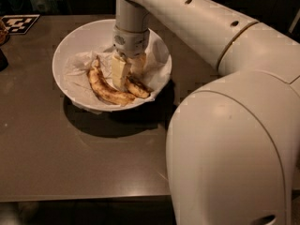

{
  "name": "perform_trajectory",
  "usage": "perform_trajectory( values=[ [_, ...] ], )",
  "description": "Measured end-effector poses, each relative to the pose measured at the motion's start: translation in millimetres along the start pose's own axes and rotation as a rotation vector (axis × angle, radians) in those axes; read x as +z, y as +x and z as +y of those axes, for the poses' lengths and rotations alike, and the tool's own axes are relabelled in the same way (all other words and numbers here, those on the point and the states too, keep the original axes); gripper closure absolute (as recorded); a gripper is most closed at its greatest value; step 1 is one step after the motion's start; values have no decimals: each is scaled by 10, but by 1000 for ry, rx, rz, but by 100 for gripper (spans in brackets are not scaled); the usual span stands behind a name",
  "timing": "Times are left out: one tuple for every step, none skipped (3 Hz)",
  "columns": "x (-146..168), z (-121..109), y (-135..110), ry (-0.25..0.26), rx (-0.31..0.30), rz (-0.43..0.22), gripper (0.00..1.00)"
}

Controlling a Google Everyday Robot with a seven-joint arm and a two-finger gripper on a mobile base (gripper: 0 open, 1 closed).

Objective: Pick banana from white bowl

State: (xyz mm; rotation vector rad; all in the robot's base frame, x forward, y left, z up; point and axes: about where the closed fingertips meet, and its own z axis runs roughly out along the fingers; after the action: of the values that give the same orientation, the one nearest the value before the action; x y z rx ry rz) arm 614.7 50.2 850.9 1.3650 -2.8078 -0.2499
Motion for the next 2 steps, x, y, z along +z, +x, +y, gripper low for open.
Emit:
perform_trajectory(
  values=[
    [0, -1, 0, 0, 0, 0, 59],
    [0, -1, 0, 0, 0, 0, 81]
  ],
)
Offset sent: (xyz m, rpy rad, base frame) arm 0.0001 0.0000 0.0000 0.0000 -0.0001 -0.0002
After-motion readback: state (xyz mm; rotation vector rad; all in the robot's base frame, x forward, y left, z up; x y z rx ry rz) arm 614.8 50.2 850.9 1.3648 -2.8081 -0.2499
